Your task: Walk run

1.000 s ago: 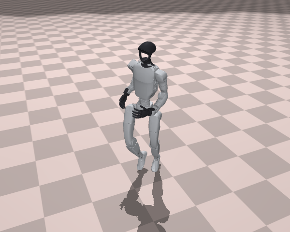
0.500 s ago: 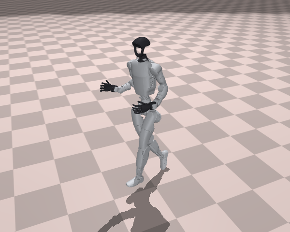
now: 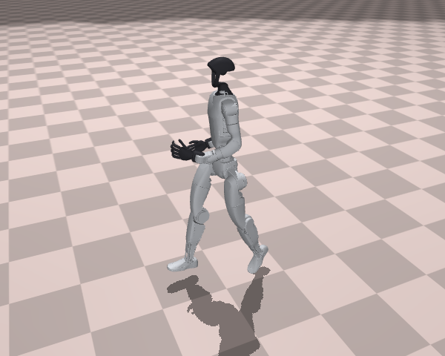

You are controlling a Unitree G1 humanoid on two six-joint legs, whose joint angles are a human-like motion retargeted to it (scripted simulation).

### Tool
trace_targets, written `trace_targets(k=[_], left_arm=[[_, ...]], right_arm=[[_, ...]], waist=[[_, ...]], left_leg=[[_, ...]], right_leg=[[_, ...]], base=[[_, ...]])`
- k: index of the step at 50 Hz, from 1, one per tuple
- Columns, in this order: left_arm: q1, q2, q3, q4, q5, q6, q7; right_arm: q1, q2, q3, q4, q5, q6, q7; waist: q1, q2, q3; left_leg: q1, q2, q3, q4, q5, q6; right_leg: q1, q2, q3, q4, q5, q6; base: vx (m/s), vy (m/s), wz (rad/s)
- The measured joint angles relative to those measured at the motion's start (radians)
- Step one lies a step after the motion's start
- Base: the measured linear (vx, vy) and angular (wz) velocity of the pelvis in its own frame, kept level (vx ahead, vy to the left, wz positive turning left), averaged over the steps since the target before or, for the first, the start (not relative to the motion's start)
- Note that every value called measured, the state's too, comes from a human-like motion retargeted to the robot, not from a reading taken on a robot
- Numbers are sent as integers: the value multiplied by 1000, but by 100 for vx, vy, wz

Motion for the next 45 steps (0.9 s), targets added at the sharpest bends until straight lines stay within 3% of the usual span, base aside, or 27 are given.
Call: trace_targets(k=[1,2,3,5,7,10,11,13,15,17,21,23,26,27,28,30,31,32,35,37,40,45], left_arm=[[-21,11,-13,-8,4,5,-5],[-40,23,-22,-18,8,11,-12],[-54,36,-21,-28,14,19,-23],[-29,36,-27,-34,52,17,-84],[-12,9,-35,-6,87,16,-149],[34,-18,2,25,151,-5,-96],[59,-22,-8,28,181,-25,-56],[111,-40,-9,36,227,-47,3],[161,-64,10,43,258,-52,29],[206,-81,23,46,257,-48,30],[261,-101,45,42,208,-34,10],[258,-101,54,45,185,-24,-6],[227,-90,48,63,199,-17,-16],[214,-86,42,70,214,-17,-16],[203,-82,35,75,233,-20,-14],[191,-73,21,77,272,-28,-12],[194,-69,10,78,286,-33,-13],[196,-66,4,81,295,-36,-16],[184,-50,21,107,283,-24,-46],[167,-22,9,132,274,-4,-47],[139,0,-34,161,304,-4,-12],[102,47,-132,138,333,-23,42]], right_arm=[[-3,2,-9,-9,1,-1,-9],[-8,4,-13,-18,0,-1,-18],[-19,5,-9,-25,-7,1,-25],[-18,31,22,-27,-26,16,-59],[-108,87,-55,17,-27,70,-6],[-211,121,39,23,69,91,20],[-229,116,69,19,128,67,10],[-260,103,122,11,199,33,-3],[-290,80,176,-1,215,25,12],[-305,55,218,-26,186,32,55],[-328,-7,279,-82,74,53,104],[-338,-30,292,-97,9,55,90],[-334,-27,282,-74,-60,56,53],[-325,-18,274,-61,-69,60,47],[-312,-6,265,-50,-67,65,48],[-277,22,258,-35,-40,72,60],[-258,38,256,-27,-19,71,67],[-243,53,254,-18,-1,70,73],[-248,97,262,35,20,78,77],[-271,115,271,61,6,106,83],[-281,97,259,64,-23,129,135],[-286,34,260,28,-88,127,122]], waist=[[-20,-21,0],[-34,-38,-9],[-38,-49,-39],[-12,-62,-77],[-5,-69,-72],[76,-150,-101],[76,-126,-78],[93,-111,-54],[136,-124,-50],[175,-129,-40],[278,-126,-9],[319,-114,0],[324,-70,14],[314,-60,16],[302,-59,14],[283,-74,-2],[291,-85,-14],[295,-96,-24],[307,-127,-45],[337,-106,-65],[321,-63,-82],[236,-26,-88]], left_leg=[[14,-27,-40,54,36,-23],[14,-60,-62,117,77,-40],[-16,-106,-46,197,130,-45],[-94,-80,-24,455,189,-60],[-222,-47,-109,722,112,-39],[-348,-111,-11,742,-35,59],[-403,-81,-55,752,-97,86],[-488,-43,-83,691,-189,144],[-529,-26,-41,526,-211,188],[-539,-22,-27,324,-206,203],[-549,-92,-179,-4,-247,209],[-570,-130,-292,-103,-246,181],[-572,-132,-332,-161,-234,34],[-563,-129,-327,-158,-215,19],[-551,-135,-347,-143,-173,46],[-534,-140,-344,-94,-126,129],[-530,-138,-317,-67,-162,160],[-529,-134,-294,-33,-201,178],[-537,-104,-286,80,-314,157],[-489,40,-150,68,-350,125],[-397,44,-77,-14,-347,169],[-294,64,-16,-94,-370,160]], right_leg=[[1,-35,-26,46,151,-21],[-10,-76,-47,107,227,-40],[-46,-128,-59,197,150,-59],[-87,6,246,367,-5,-65],[-41,-119,-25,448,-53,-65],[29,-60,133,396,-62,-65],[68,-17,120,348,-25,-65],[147,30,147,256,44,-45],[213,64,223,183,104,-31],[258,102,281,149,141,-33],[352,175,427,130,143,-64],[388,203,512,148,112,-65],[447,269,547,182,92,-65],[468,280,518,188,101,-65],[489,282,473,193,122,-65],[512,283,394,226,195,-33],[508,265,344,271,248,39],[497,248,302,324,295,125],[412,226,254,534,358,458],[344,240,146,609,380,459],[231,177,163,683,199,412],[87,27,59,541,24,290]], base=[[111,-25,62],[136,-17,69],[149,-42,17],[135,-90,-19],[81,-54,-11],[65,-40,-236],[71,-39,-176],[60,-31,-147],[48,-21,-216],[66,-23,-229],[77,-12,-259],[71,12,-216],[75,5,-95],[90,-15,6],[93,-26,7],[93,-33,-23],[100,-24,-83],[94,-19,-117],[58,-44,-188],[51,-49,-213],[53,23,-115],[44,-5,-65]])
